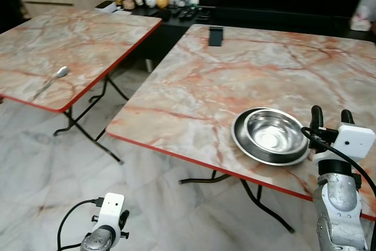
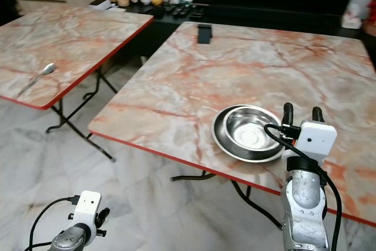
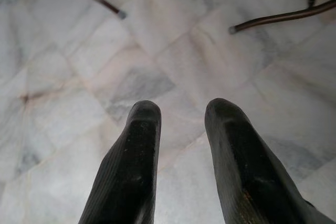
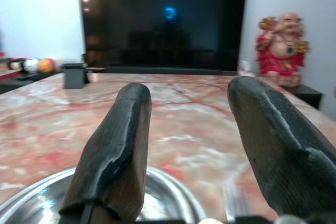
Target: Setting the table
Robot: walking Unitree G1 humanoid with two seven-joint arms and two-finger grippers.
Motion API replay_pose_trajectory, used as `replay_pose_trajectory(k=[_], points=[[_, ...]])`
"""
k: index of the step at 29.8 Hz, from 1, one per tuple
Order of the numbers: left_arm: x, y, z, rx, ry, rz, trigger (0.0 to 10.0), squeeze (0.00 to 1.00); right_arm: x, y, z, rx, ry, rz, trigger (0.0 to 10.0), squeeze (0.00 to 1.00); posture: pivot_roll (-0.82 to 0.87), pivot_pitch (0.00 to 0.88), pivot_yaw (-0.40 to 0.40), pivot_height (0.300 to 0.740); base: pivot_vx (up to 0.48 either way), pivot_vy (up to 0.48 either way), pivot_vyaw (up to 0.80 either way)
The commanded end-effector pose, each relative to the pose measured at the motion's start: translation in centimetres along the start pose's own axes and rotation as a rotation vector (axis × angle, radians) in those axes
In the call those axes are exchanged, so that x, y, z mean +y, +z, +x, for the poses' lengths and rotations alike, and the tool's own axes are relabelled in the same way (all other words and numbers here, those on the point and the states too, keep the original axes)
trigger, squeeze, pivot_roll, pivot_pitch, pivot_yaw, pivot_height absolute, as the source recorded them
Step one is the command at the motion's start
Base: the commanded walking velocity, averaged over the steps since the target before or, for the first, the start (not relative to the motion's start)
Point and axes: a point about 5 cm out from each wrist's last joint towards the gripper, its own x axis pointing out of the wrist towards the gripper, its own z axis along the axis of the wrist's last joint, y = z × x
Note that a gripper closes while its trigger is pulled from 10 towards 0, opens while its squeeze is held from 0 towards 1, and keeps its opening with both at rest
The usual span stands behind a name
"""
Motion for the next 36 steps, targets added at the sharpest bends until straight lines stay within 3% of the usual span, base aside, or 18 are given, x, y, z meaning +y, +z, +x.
replay_pose_trajectory(k=[1,26,36], points=[[0.2,0.2,0.1,-0.009,0.013,0.008,10.0,0.00,-0.1,0.3,0.3,-0.019,0.000,-0.007,10.0,0.00,-0.04,0.000,0.049,0.740,0.000,0.000,0.76],[0.5,1.0,0.2,-0.047,0.039,0.021,10.0,0.00,0.5,1.9,0.8,-0.109,0.041,-0.007,10.0,0.00,-0.03,0.000,0.049,0.740,0.000,0.000,0.76],[0.4,1.2,0.2,-0.064,0.050,0.030,10.0,0.00,1.8,2.5,0.7,-0.146,0.121,0.037,10.0,0.00,-0.03,0.000,0.049,0.740,0.000,0.000,0.76]])
